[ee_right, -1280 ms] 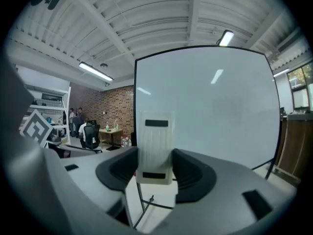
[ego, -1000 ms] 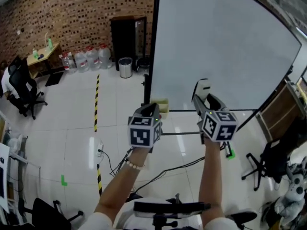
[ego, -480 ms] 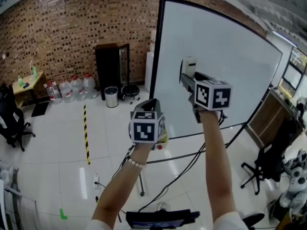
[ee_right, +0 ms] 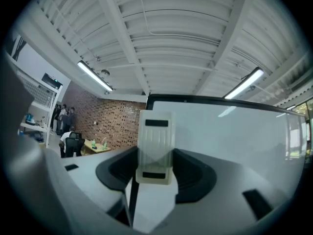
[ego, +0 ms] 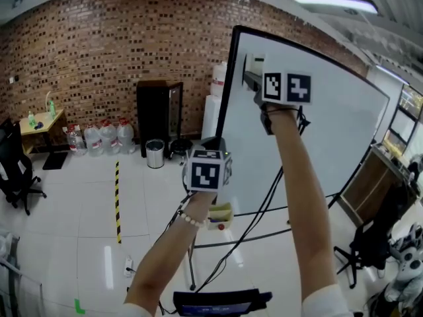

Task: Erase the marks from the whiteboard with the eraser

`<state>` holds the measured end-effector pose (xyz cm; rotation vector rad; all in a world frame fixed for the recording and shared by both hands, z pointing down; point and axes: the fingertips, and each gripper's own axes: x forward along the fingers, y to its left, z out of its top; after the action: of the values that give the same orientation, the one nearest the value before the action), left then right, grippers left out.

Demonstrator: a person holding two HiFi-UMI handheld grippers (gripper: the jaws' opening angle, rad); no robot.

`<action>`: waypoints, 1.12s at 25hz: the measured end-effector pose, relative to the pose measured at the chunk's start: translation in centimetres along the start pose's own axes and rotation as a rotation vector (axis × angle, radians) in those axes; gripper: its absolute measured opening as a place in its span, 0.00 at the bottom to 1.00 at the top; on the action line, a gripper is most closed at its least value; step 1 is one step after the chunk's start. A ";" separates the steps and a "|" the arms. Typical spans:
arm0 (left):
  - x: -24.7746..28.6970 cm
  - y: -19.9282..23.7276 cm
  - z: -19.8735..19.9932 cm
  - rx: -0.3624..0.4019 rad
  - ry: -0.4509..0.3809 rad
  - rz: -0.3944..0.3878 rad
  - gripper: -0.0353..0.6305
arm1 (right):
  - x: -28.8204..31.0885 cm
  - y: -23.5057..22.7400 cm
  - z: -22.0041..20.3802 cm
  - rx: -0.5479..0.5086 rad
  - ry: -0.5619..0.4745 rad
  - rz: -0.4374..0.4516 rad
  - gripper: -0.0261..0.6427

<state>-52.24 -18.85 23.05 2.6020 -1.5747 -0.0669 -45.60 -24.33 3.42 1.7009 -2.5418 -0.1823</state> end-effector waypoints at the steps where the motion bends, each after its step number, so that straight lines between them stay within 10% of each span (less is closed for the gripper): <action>1: 0.1 0.0 0.2 0.000 -0.004 -0.002 0.04 | 0.4 -0.1 0.9 0.001 -0.003 0.001 0.41; 28: 2.2 -1.3 -0.7 -0.040 0.009 -0.081 0.04 | 2.9 -4.7 3.9 0.005 0.005 -0.059 0.41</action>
<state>-50.04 -20.17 23.66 2.6310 -1.4489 -0.0916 -42.91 -28.54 -1.13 1.7770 -2.4928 -0.1754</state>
